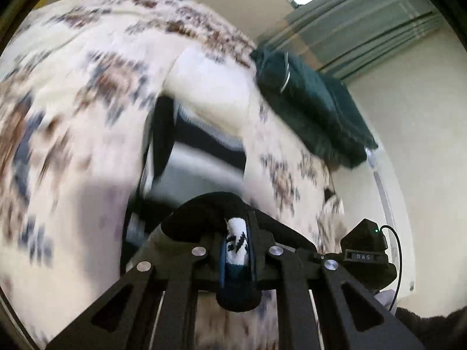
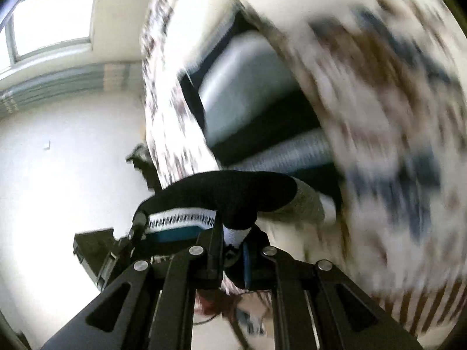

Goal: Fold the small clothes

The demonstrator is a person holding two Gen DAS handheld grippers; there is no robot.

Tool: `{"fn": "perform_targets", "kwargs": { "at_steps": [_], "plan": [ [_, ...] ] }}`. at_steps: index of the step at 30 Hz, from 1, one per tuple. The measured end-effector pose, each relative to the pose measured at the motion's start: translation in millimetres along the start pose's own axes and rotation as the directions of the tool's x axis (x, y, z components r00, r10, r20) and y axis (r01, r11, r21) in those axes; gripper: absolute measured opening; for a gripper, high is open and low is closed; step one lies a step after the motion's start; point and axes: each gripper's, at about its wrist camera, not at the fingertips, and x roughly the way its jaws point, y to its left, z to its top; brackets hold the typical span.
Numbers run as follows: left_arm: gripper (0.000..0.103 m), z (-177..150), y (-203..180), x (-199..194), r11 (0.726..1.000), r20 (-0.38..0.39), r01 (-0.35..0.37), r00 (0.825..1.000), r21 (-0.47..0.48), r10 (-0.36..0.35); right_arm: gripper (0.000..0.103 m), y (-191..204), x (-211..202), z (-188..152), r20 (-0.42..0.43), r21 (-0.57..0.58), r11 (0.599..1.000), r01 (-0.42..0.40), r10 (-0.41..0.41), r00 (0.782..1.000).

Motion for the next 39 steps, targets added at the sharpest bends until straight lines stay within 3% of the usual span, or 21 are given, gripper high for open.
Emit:
{"fn": "perform_targets", "kwargs": {
  "at_steps": [4, 10, 11, 12, 13, 14, 15, 17, 18, 22, 26, 28, 30, 34, 36, 39],
  "plan": [
    [0.009, 69.2, 13.8, 44.5, 1.0, 0.036, -0.005, 0.999, -0.005, 0.005, 0.01, 30.3, 19.5, 87.2, 0.068, -0.034, 0.999, 0.019, -0.016, 0.998],
    [0.017, 140.2, 48.2, 127.5, 0.998, -0.036, -0.046, 0.998, -0.043, 0.045, 0.01, 48.9, 58.8, 207.0, 0.088, 0.012, 0.997, 0.077, -0.078, 0.993],
    [0.032, 146.9, 54.0, 137.3, 0.998, -0.042, -0.043, 0.998, -0.051, 0.041, 0.011, 45.4, 62.3, 219.8, 0.088, 0.032, 0.997, 0.069, -0.072, 0.994],
    [0.056, 151.5, 58.3, 142.4, 0.997, -0.038, -0.046, 0.998, -0.062, 0.044, 0.014, 44.4, 66.8, 231.6, 0.089, 0.045, 0.997, 0.069, -0.073, 0.993],
    [0.069, 156.2, 62.1, 144.9, 0.996, -0.025, -0.051, 0.998, -0.072, 0.049, 0.015, 43.4, 71.3, 237.9, 0.085, 0.05, 0.996, 0.078, -0.082, 0.993],
    [0.075, 159.9, 64.0, 143.4, 0.996, -0.012, -0.047, 0.999, -0.08, 0.046, 0.02, 43.6, 74.7, 245.2, 0.076, 0.052, 0.995, 0.081, -0.084, 0.994],
    [0.075, 162.6, 66.2, 140.8, 0.995, 0.004, -0.039, 0.999, -0.091, 0.04, 0.027, 45.0, 75.2, 249.9, 0.074, 0.045, 0.996, 0.077, -0.081, 0.994],
    [0.075, 165.8, 70.7, 132.9, 0.993, 0.023, -0.022, 0.999, -0.116, 0.025, 0.063, 47.4, 70.0, 252.2, 0.096, 0.014, 0.995, 0.099, -0.1, 0.99],
    [0.075, 165.0, 72.2, 125.3, 0.992, 0.029, -0.025, 0.999, -0.122, 0.028, 0.068, 48.0, 65.2, 253.1, 0.106, -0.003, 0.993, 0.118, -0.117, 0.987],
    [0.076, 137.1, 78.1, 95.0, 0.991, 0.047, -0.038, 0.998, -0.127, 0.044, 0.069, 37.2, 50.4, 249.4, 0.098, -0.036, 0.98, 0.193, -0.189, 0.977],
    [0.076, 74.1, 96.4, 64.4, 0.978, 0.019, -0.071, 0.997, -0.198, 0.076, 0.079, 17.9, 41.8, 244.3, 0.057, -0.089, 0.954, 0.285, -0.281, 0.958],
    [0.076, 35.9, 106.7, 51.6, 0.961, 0.003, -0.075, 0.997, -0.266, 0.079, 0.079, 6.5, 43.7, 243.0, 0.016, -0.119, 0.945, 0.304, -0.305, 0.952],
    [0.076, -4.4, 116.1, 45.6, 0.934, -0.009, -0.057, 0.998, -0.352, 0.057, 0.08, -7.8, 51.1, 244.6, -0.04, -0.144, 0.939, 0.311, -0.32, 0.947],
    [0.078, -72.3, 126.3, 61.2, 0.873, 0.016, 0.038, 0.999, -0.486, -0.034, 0.086, -27.5, 77.4, 258.6, -0.153, -0.129, 0.969, 0.212, -0.231, 0.961],
    [0.078, -93.3, 130.2, 78.7, 0.84, 0.074, 0.109, 0.994, -0.532, -0.081, 0.087, -36.5, 100.3, 273.4, -0.225, -0.102, 0.986, 0.133, -0.153, 0.962],
    [0.079, -105.1, 137.0, 110.2, 0.781, 0.164, 0.191, 0.98, -0.595, -0.114, 0.087, -48.3, 130.2, 287.3, -0.31, -0.078, 0.992, 0.096, -0.116, 0.944]
  ]
}}
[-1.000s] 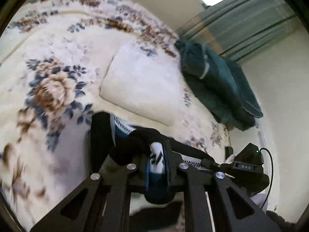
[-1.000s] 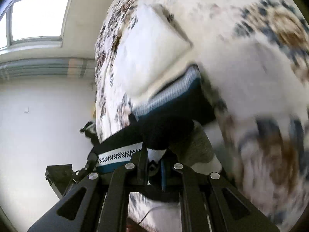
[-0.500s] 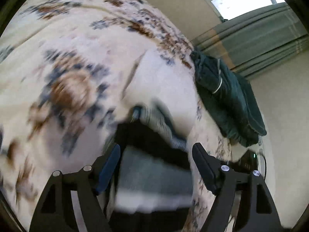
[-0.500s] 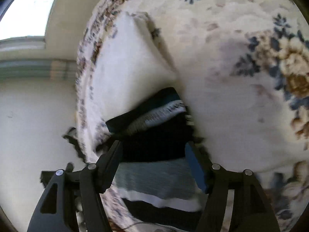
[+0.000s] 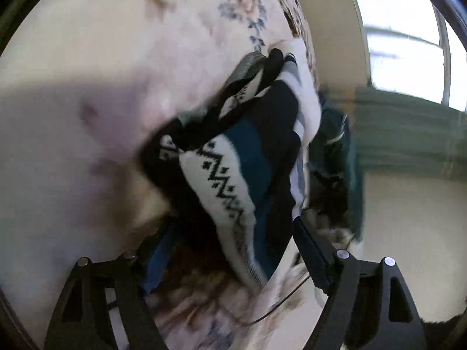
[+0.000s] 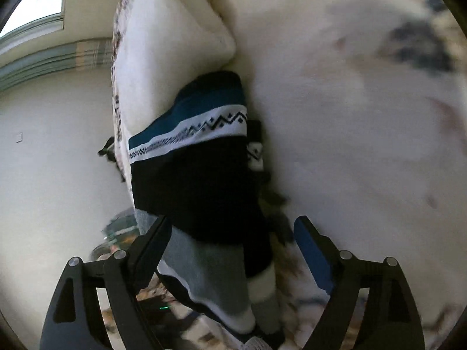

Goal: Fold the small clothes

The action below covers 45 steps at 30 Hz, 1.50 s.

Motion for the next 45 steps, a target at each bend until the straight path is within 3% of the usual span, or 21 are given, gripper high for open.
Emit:
{"fn": "perform_targets", "kwargs": {
  "at_steps": [3, 7, 9, 10, 12, 14, 17, 21, 24, 26, 28, 30, 32, 34, 36, 37, 39, 40, 42, 45],
  "plan": [
    [0.079, 7.0, -1.2, 25.4, 1.0, 0.085, -0.013, 0.996, 0.003, 0.013, 0.088, -4.7, 26.3, 14.0, -0.103, -0.023, 1.0, 0.005, -0.007, 0.995],
    [0.076, 13.0, -13.8, 37.0, 0.998, 0.18, -0.042, 0.983, 0.044, 0.034, 0.089, -4.4, 40.5, 22.7, -0.154, 0.018, 0.999, -0.028, 0.03, 0.988],
    [0.033, 17.9, -21.9, 35.3, 0.997, 0.203, -0.053, 0.978, 0.047, 0.043, 0.077, 4.0, 45.7, 20.4, -0.147, -0.024, 1.0, -0.012, 0.008, 0.989],
    [0.033, 21.6, -24.9, 32.4, 0.998, 0.205, -0.044, 0.978, 0.043, 0.034, 0.052, 6.9, 47.0, 18.4, -0.146, -0.04, 0.999, -0.01, 0.004, 0.989],
    [0.029, 28.9, -33.3, 25.4, 0.997, 0.201, -0.048, 0.979, 0.053, 0.036, 0.04, 13.9, 43.2, 8.0, -0.111, -0.076, 0.997, -0.002, -0.007, 0.994],
    [0.029, 39.7, -48.8, 16.8, 0.995, 0.175, -0.045, 0.984, 0.091, 0.028, 0.031, 14.2, 34.5, -2.5, -0.061, -0.07, 0.998, -0.009, 0.004, 0.998],
    [0.029, 64.0, -70.9, 0.3, 0.984, 0.121, -0.059, 0.992, 0.168, 0.039, 0.027, 10.3, 13.7, -32.1, 0.025, -0.019, 0.999, -0.05, 0.05, 0.998],
    [0.028, 98.9, -93.4, -7.5, 0.971, 0.001, -0.042, 0.999, 0.237, 0.043, 0.023, 4.9, -19.6, -110.2, 0.159, 0.07, 0.989, -0.129, 0.116, 0.98],
    [0.028, 112.8, -103.3, -5.5, 0.958, -0.122, -0.021, 0.991, 0.285, 0.058, 0.022, 1.3, -36.6, -178.2, 0.257, 0.111, 0.982, -0.156, 0.123, 0.959],
    [0.029, 110.4, -104.0, 2.7, 0.945, -0.22, -0.015, 0.971, 0.326, 0.092, 0.02, -5.6, -42.9, -232.7, 0.322, 0.14, 0.978, -0.153, 0.101, 0.941],
    [0.04, 107.8, -99.5, 17.9, 0.928, -0.312, -0.045, 0.935, 0.371, 0.17, 0.019, -6.2, -32.9, -278.9, 0.349, 0.174, 0.976, -0.13, 0.062, 0.935],
    [0.076, 101.0, -85.4, 31.7, 0.921, -0.374, -0.065, 0.901, 0.385, 0.22, 0.019, -20.7, -18.7, -326.4, 0.334, 0.212, 0.976, -0.057, -0.018, 0.942],
    [0.081, 95.3, -61.5, 40.8, 0.925, -0.391, -0.131, 0.878, 0.357, 0.276, 0.019, -33.4, 3.4, -349.2, 0.301, 0.259, 0.966, -0.008, -0.073, 0.951],
    [0.081, 92.9, -47.0, 39.0, 0.924, -0.372, -0.165, 0.88, 0.345, 0.296, 0.02, -59.1, 23.0, -361.0, 0.244, 0.33, 0.944, 0.029, -0.115, 0.963],
    [0.081, 91.9, -45.0, 27.3, 0.931, -0.34, -0.157, 0.9, 0.33, 0.272, 0.025, -71.7, 27.3, -363.6, 0.219, 0.353, 0.935, 0.037, -0.121, 0.968],
    [0.081, 91.7, -47.1, 19.1, 0.933, -0.315, -0.156, 0.912, 0.326, 0.263, 0.037, -69.8, 26.1, -360.1, 0.205, 0.348, 0.936, 0.053, -0.131, 0.97],
    [0.081, 92.2, -56.6, -4.1, 0.926, -0.246, -0.168, 0.934, 0.337, 0.259, 0.052, -67.9, 20.6, -361.0, 0.147, 0.323, 0.942, 0.088, -0.142, 0.979],
    [0.081, 91.9, -63.2, -17.3, 0.914, -0.201, -0.192, 0.94, 0.358, 0.276, 0.061, -65.2, 16.3, -359.6, 0.127, 0.316, 0.941, 0.119, -0.167, 0.978],
    [0.081, 88.6, -76.0, -44.5, 0.862, -0.096, -0.275, 0.934, 0.426, 0.345, 0.062, -65.0, 2.6, -367.1, 0.084, 0.294, 0.938, 0.184, -0.217, 0.972],
    [0.081, 65.7, -77.5, -87.3, 0.714, 0.076, -0.459, 0.864, 0.529, 0.498, 0.063, -65.5, -20.0, -378.5, 0.051, 0.312, 0.918, 0.246, -0.275, 0.96]
  ]
}}
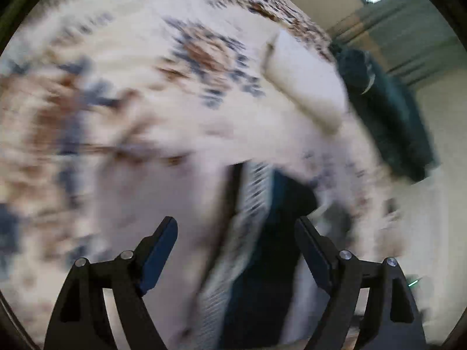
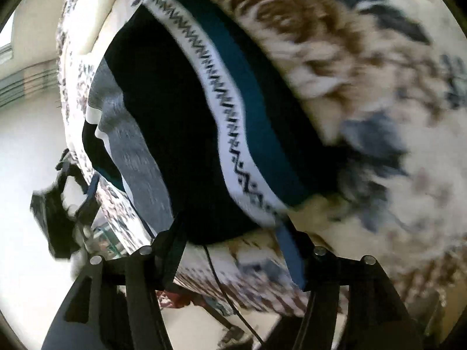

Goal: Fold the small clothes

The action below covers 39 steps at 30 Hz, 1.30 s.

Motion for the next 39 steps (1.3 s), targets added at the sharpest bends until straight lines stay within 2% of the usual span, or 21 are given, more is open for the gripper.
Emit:
{"fn": "perform_targets", "kwargs": {
  "at_steps": [2, 5, 7, 10, 11, 12, 13, 15, 18, 21, 24, 25, 26, 28, 29, 32, 34, 36, 37, 39],
  "plan": [
    [0.081, -29.2, 12.6, -7.3, 0.992, -0.008, -0.125, 0.992, 0.018, 0.126, 0.063, -1.7, -14.8, 0.5, 0.015, 0.034, 0.999, 0.02, -0.021, 1.0],
    [0.081, -72.2, 38.9, 4.2, 0.976, -0.093, -0.22, 0.971, -0.003, 0.218, 0.063, -2.4, -34.8, 1.5, 0.037, 0.032, 0.999, 0.021, -0.022, 0.999],
    [0.081, -96.0, 53.9, 19.9, 0.971, -0.14, -0.237, 0.963, -0.032, 0.23, 0.063, 8.8, -63.3, 21.5, 0.049, 0.001, 1.0, 0.026, -0.026, 0.998],
    [0.081, -109.6, 65.9, 48.2, 0.965, -0.202, -0.256, 0.95, -0.059, 0.239, 0.063, 36.5, -80.2, 51.0, 0.118, -0.094, 0.994, 0.051, -0.04, 0.992],
    [0.087, -110.4, 68.1, 58.3, 0.961, -0.209, -0.27, 0.945, -0.057, 0.253, 0.063, 44.7, -82.4, 67.3, 0.143, -0.129, 0.99, 0.062, -0.043, 0.989],
    [0.097, -109.7, 68.6, 63.7, 0.962, -0.2, -0.266, 0.947, -0.058, 0.25, 0.063, 51.0, -83.1, 82.1, 0.167, -0.157, 0.986, 0.063, -0.036, 0.985],
    [0.103, -108.1, 69.8, 68.4, 0.964, -0.184, -0.256, 0.953, -0.068, 0.241, 0.063, 57.9, -84.3, 99.0, 0.189, -0.184, 0.981, 0.062, -0.027, 0.982],
    [0.103, -106.6, 70.2, 77.9, 0.957, -0.174, -0.275, 0.951, -0.09, 0.257, 0.063, 70.2, -79.9, 132.5, 0.211, -0.234, 0.968, 0.088, -0.038, 0.977],
    [0.103, -105.2, 57.0, 89.4, 0.938, -0.165, -0.339, 0.932, -0.079, 0.323, 0.063, 83.9, -70.3, 171.1, 0.243, -0.275, 0.955, 0.113, -0.045, 0.969],
    [0.103, -105.1, 52.1, 96.0, 0.929, -0.149, -0.356, 0.929, -0.104, 0.34, 0.063, 91.8, -44.9, 199.8, 0.235, -0.284, 0.956, 0.078, -0.01, 0.972],
    [0.103, -101.9, 51.3, 95.2, 0.923, -0.182, -0.368, 0.92, -0.108, 0.346, 0.063, 99.8, -21.6, 218.5, 0.214, -0.291, 0.956, 0.021, 0.044, 0.976],
    [0.103, -99.1, 49.4, 91.4, 0.921, -0.189, -0.372, 0.918, -0.114, 0.348, 0.047, 105.5, -18.1, 219.5, 0.231, -0.302, 0.953, 0.01, 0.063, 0.971],
    [0.103, -95.1, 46.1, 83.6, 0.918, -0.178, -0.379, 0.917, -0.118, 0.356, 0.017, 110.2, -20.7, 217.8, 0.259, -0.318, 0.948, 0.02, 0.066, 0.964],
    [0.103, -88.2, 37.0, 66.2, 0.905, -0.132, -0.412, 0.908, -0.104, 0.398, 0.011, 117.0, -37.1, 209.8, 0.319, -0.321, 0.947, 0.012, 0.097, 0.943],
    [0.103, -83.4, 31.1, 55.7, 0.905, -0.098, -0.415, 0.909, -0.098, 0.406, 0.01, 117.8, -44.6, 206.4, 0.341, -0.317, 0.949, 0.007, 0.107, 0.934],
    [0.103, -68.7, 19.4, 39.3, 0.911, -0.04, -0.398, 0.917, -0.109, 0.396, 0.009, 124.7, -65.9, 205.6, 0.435, -0.295, 0.955, 0.043, 0.094, 0.895],
    [0.103, -59.1, 9.6, 39.9, 0.91, -0.014, -0.405, 0.914, -0.087, 0.405, 0.009, 125.6, -56.0, 218.4, 0.42, -0.258, 0.959, 0.117, 0.002, 0.908],
    [0.103, -57.6, 11.3, 37.9, 0.911, 0.0, -0.406, 0.913, -0.068, 0.407, 0.011, 123.8, -35.3, 234.7, 0.313, -0.226, 0.957, 0.183, -0.107, 0.944],
    [0.103, -57.3, 11.1, 39.1, 0.913, 0.008, -0.402, 0.915, -0.066, 0.403, 0.013, 124.3, -34.3, 237.5, 0.279, -0.214, 0.957, 0.197, -0.133, 0.951],
    [0.103, -51.7, 17.9, 36.3, 0.929, 0.014, -0.362, 0.931, -0.078, 0.364, 0.028, 132.9, -51.1, 231.3, 0.295, -0.2, 0.953, 0.227, -0.162, 0.942]
  ]
}}
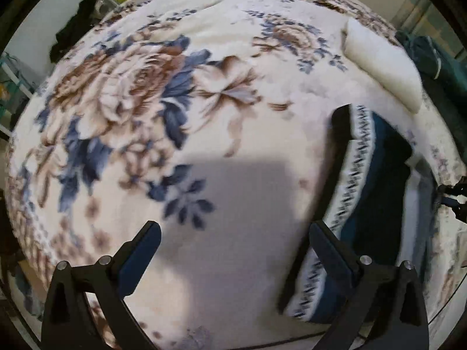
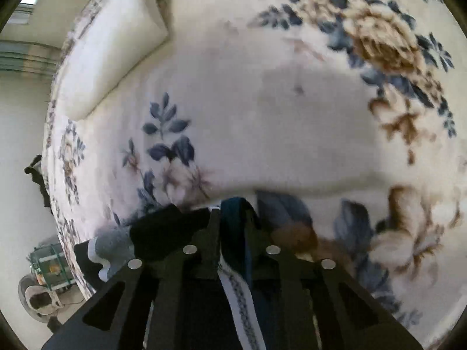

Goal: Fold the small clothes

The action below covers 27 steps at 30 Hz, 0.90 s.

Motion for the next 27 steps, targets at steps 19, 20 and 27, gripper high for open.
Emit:
{"fn": "perform_targets", "kwargs": {
  "at_steps": [19, 20, 27],
  "plan": [
    [0.024, -50.9, -16.4, 21.8, 0.908, -0.023, 0.413, 0.909, -0.074, -0.415, 0.01, 337.8, 133.4, -73.8, -0.331, -0.827, 0.543, -0.144, -0.263, 0.906],
    [0.022, -52.7, -15.3, 22.0, 0.904, -0.017, 0.419, 0.907, -0.081, -0.422, 0.01, 338.9, 134.7, -73.9, -0.305, -0.836, 0.535, -0.123, -0.267, 0.914],
    [0.018, -54.8, -16.6, 22.2, 0.884, -0.014, 0.459, 0.887, -0.086, -0.461, 0.002, 330.2, 151.8, -26.1, -0.26, -0.689, 0.724, -0.033, -0.204, 0.944]
  ]
}}
